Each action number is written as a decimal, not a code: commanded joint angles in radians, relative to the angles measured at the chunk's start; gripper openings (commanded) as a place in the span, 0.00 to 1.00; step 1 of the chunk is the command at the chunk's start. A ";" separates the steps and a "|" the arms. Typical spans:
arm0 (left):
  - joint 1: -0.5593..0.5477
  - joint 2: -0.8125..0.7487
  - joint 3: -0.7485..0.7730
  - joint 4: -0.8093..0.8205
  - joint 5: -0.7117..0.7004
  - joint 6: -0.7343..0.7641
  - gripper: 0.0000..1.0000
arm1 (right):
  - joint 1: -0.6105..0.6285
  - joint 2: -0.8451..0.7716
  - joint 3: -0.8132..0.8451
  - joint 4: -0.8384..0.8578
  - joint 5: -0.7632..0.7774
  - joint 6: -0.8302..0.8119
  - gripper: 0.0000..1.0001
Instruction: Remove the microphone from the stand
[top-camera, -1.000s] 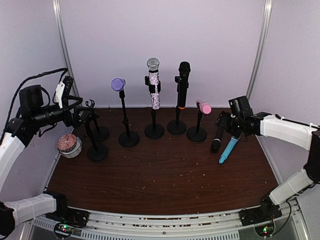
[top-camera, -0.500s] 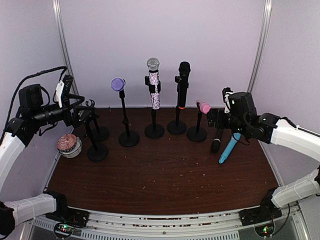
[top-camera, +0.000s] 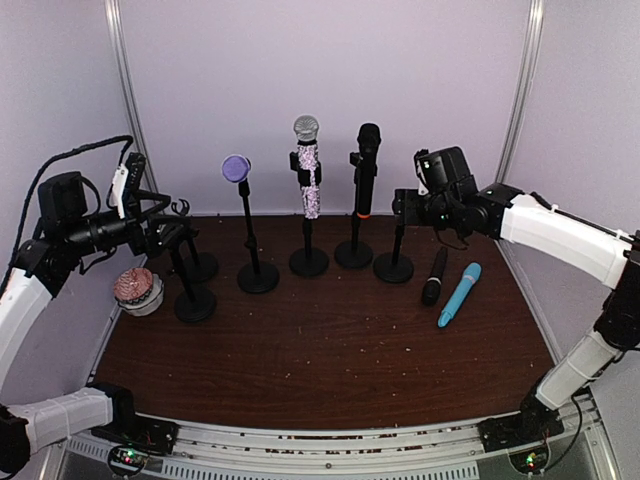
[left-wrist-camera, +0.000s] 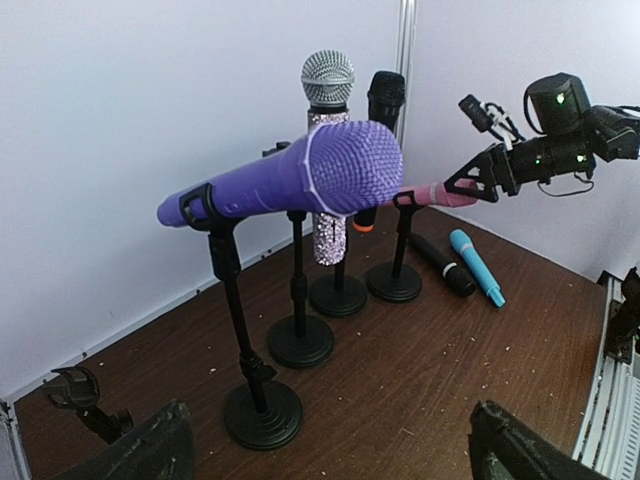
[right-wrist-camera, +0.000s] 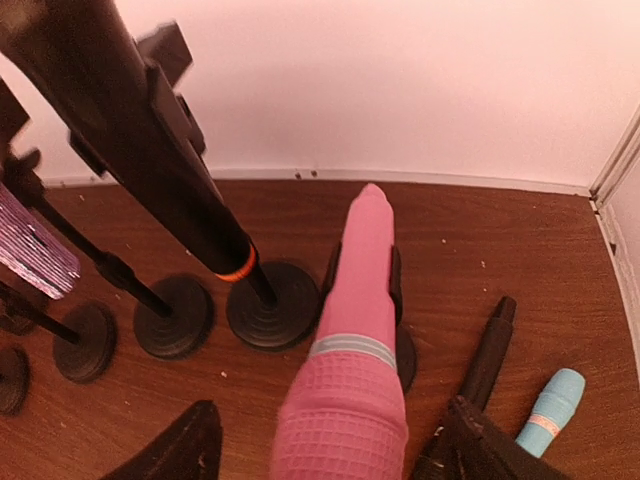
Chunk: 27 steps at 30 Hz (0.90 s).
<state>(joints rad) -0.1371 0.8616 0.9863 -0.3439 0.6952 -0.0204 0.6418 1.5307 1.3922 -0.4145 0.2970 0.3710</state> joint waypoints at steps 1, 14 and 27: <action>0.005 -0.013 -0.006 0.038 -0.018 0.000 0.98 | -0.016 0.036 0.027 -0.088 0.026 0.037 0.71; 0.005 -0.015 -0.018 0.023 -0.048 0.026 0.98 | -0.019 0.108 0.104 -0.120 0.024 0.043 0.49; 0.007 -0.052 -0.044 0.013 -0.055 0.048 0.98 | -0.038 0.179 0.184 -0.246 0.026 0.071 0.61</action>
<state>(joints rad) -0.1371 0.8310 0.9535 -0.3519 0.6472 0.0082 0.6224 1.6779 1.5513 -0.6014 0.3038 0.4141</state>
